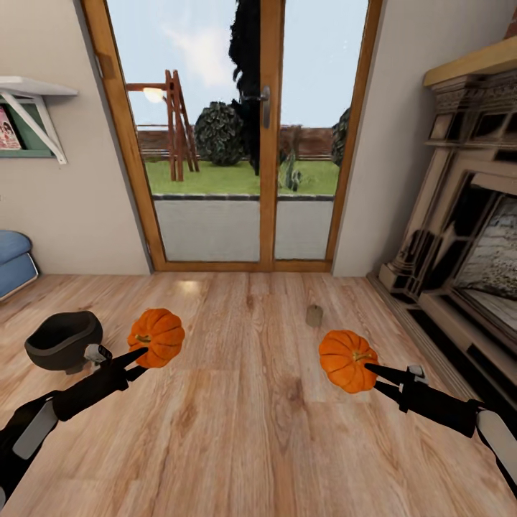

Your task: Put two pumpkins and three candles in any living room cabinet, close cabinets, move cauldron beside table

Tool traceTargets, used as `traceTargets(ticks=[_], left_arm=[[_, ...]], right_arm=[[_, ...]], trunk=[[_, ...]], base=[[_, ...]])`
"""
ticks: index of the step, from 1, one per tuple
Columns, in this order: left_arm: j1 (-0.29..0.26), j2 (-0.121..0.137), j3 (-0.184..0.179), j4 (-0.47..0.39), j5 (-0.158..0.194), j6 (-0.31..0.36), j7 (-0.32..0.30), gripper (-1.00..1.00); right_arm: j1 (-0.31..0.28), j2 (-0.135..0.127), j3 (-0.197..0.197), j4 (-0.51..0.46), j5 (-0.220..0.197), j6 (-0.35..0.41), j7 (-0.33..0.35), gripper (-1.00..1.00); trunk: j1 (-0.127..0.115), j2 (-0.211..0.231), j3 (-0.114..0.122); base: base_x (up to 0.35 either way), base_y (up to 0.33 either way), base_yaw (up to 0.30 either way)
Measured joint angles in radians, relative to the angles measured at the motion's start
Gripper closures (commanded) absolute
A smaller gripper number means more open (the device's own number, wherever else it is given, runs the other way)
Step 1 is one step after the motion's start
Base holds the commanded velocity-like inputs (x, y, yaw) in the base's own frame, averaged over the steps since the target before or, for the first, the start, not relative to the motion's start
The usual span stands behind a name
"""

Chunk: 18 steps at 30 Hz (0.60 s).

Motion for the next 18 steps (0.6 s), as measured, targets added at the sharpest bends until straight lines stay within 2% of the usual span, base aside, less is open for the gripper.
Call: traceTargets(ticks=[6,16,18], left_arm=[[0.0,0.0,0.01,0.0,-0.003,-0.001,-0.021,1.0],[0.0,0.0,0.01,0.0,-0.005,-0.002,-0.045,1.0],[0.0,0.0,0.01,0.0,-0.006,-0.002,-0.046,1.0]], right_arm=[[0.0,0.001,-0.001,0.0,0.001,-0.001,-0.002,1.0],[0.0,0.001,-0.001,0.0,0.006,-0.002,-0.002,1.0],[0.0,0.001,-0.001,0.0,0.008,-0.003,-0.003,1.0]], trunk=[[0.0,0.0,0.0],[0.001,0.0,0.0],[0.001,0.0,0.0]], base=[[-0.054,0.0,0.0],[-0.321,0.0,-0.001],[-0.346,0.0,-0.131]])
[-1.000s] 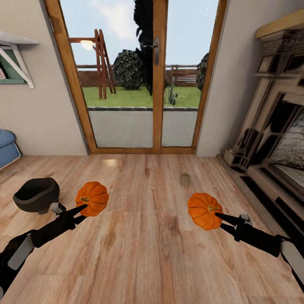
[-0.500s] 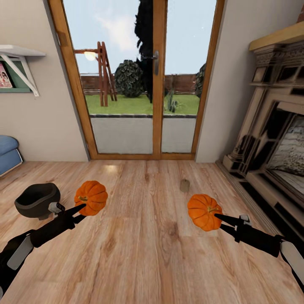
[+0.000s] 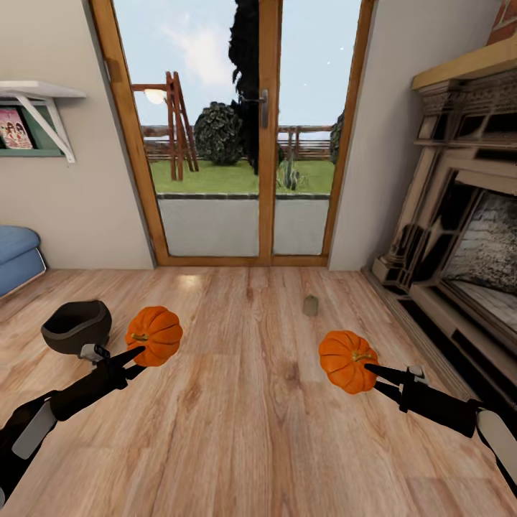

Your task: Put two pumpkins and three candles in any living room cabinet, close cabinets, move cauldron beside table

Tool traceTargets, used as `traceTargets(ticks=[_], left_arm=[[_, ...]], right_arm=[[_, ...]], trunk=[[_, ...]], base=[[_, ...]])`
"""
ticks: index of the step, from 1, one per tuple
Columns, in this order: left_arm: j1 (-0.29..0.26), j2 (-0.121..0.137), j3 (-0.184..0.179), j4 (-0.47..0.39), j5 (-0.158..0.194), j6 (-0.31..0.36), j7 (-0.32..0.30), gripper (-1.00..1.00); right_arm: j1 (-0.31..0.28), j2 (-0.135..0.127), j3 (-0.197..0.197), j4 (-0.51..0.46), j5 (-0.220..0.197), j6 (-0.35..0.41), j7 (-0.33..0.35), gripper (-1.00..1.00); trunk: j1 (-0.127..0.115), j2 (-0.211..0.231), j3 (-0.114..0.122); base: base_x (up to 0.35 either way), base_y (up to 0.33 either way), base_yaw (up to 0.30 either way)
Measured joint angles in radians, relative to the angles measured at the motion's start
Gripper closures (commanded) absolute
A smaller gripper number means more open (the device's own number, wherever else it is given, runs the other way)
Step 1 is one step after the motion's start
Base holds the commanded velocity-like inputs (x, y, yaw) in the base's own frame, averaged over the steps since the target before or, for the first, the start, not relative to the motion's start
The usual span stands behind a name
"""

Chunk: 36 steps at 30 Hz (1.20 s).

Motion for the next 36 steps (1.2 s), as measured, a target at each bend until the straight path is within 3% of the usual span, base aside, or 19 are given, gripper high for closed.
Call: traceTargets(ticks=[16,29,36], left_arm=[[0.0,0.0,-0.001,0.001,-0.003,-0.001,0.001,1.0],[0.0,-0.001,-0.001,0.0,-0.003,-0.001,0.001,1.0],[0.0,0.0,0.0,0.0,-0.001,0.001,0.001,1.0]], right_arm=[[0.0,0.0,0.0,0.013,0.007,-0.003,0.001,1.0],[0.0,0.0,0.0,0.033,0.005,-0.003,0.001,1.0],[0.0,0.0,0.0,0.033,-0.01,0.003,0.002,1.0]], trunk=[[0.0,0.0,0.01],[-0.001,0.0,0.022],[-0.001,0.0,0.025]], base=[[-0.316,-0.032,-0.258],[-0.025,-0.017,-0.248],[0.0,0.0,-0.052]])
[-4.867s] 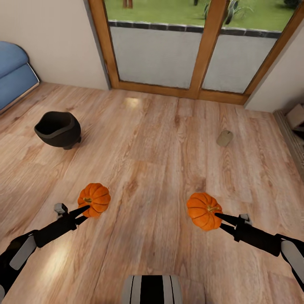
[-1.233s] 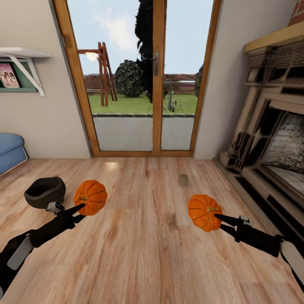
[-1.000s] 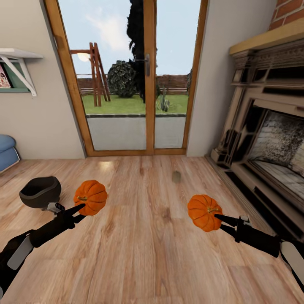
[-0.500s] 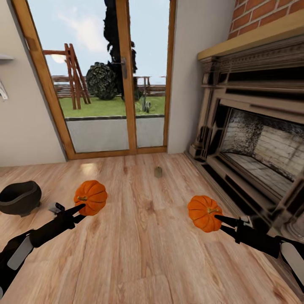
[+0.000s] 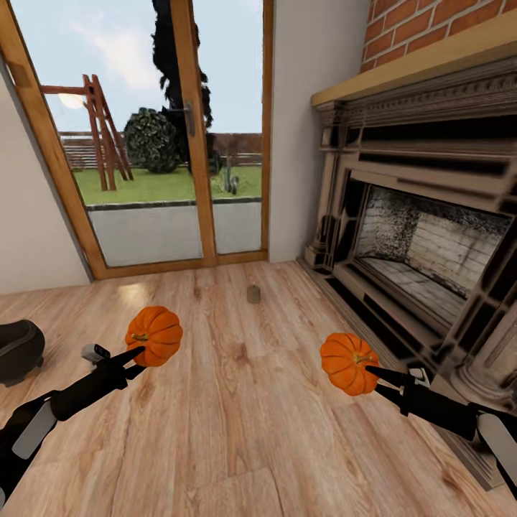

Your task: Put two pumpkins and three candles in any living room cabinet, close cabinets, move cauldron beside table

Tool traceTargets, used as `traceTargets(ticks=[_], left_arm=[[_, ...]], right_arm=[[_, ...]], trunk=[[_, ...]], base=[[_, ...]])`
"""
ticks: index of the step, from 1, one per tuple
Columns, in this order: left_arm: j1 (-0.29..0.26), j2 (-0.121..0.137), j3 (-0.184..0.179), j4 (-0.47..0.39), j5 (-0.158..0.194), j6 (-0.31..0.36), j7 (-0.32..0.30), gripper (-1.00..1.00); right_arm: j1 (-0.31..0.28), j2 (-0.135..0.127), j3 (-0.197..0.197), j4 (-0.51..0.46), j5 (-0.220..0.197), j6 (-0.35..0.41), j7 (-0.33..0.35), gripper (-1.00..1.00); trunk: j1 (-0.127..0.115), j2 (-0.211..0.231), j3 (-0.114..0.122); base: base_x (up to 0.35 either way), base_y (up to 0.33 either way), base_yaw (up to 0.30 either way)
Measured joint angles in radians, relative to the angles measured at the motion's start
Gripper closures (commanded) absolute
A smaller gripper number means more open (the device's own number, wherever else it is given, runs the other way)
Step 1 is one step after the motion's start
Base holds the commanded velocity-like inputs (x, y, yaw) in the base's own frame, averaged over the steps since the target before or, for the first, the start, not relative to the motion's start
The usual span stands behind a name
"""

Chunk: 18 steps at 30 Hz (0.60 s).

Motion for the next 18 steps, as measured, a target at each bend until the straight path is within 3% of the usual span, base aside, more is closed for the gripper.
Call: traceTargets(ticks=[8,18], left_arm=[[0.0,0.0,0.0,0.0,0.001,0.0,0.0,1.0],[0.0,0.0,-0.001,0.001,0.0,-0.001,0.0,1.0]], right_arm=[[0.0,0.0,0.0,0.001,0.0,0.0,0.0,1.0],[0.0,0.0,0.0,0.002,0.002,-0.002,0.0,1.0]], trunk=[[0.0,0.0,0.0],[0.0,0.0,0.01]], base=[[0.0,-0.015,-0.015],[-0.058,-0.227,-0.206]])
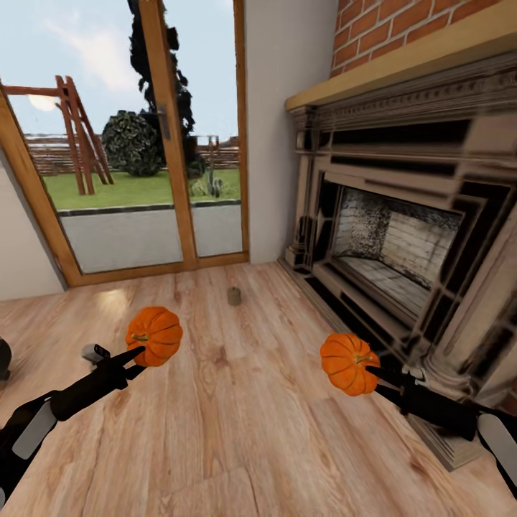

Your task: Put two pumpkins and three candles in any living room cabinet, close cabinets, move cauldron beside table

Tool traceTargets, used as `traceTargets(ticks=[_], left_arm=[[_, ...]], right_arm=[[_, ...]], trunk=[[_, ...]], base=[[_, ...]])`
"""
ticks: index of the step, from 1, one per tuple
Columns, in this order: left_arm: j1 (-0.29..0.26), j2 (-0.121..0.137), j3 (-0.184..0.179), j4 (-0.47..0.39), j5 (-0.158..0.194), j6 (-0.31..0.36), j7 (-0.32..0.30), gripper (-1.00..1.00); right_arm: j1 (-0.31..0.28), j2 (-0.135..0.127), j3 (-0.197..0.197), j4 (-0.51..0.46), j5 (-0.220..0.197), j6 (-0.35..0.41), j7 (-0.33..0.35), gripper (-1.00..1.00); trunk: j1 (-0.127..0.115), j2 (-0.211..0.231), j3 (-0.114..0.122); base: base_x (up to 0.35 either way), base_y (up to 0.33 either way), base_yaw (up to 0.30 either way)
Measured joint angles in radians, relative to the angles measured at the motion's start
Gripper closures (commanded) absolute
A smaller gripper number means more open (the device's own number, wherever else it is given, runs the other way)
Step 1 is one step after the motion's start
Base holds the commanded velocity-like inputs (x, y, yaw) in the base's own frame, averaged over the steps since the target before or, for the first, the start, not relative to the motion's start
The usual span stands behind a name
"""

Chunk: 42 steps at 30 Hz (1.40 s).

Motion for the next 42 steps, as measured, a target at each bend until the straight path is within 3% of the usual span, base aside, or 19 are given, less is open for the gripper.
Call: traceTargets(ticks=[29,42], left_arm=[[0.0,0.0,-0.001,0.0,-0.002,-0.001,0.0,1.0],[0.0,0.0,0.0,0.001,-0.001,-0.001,0.0,1.0]], right_arm=[[0.0,0.0,-0.001,0.031,0.008,-0.004,0.0,1.0],[0.0,0.0,-0.002,0.037,-0.008,0.002,0.0,1.0]], trunk=[[0.0,0.0,0.033],[0.0,0.0,0.049]], base=[[-0.317,-0.109,-0.227],[-0.032,-0.026,-0.227]])
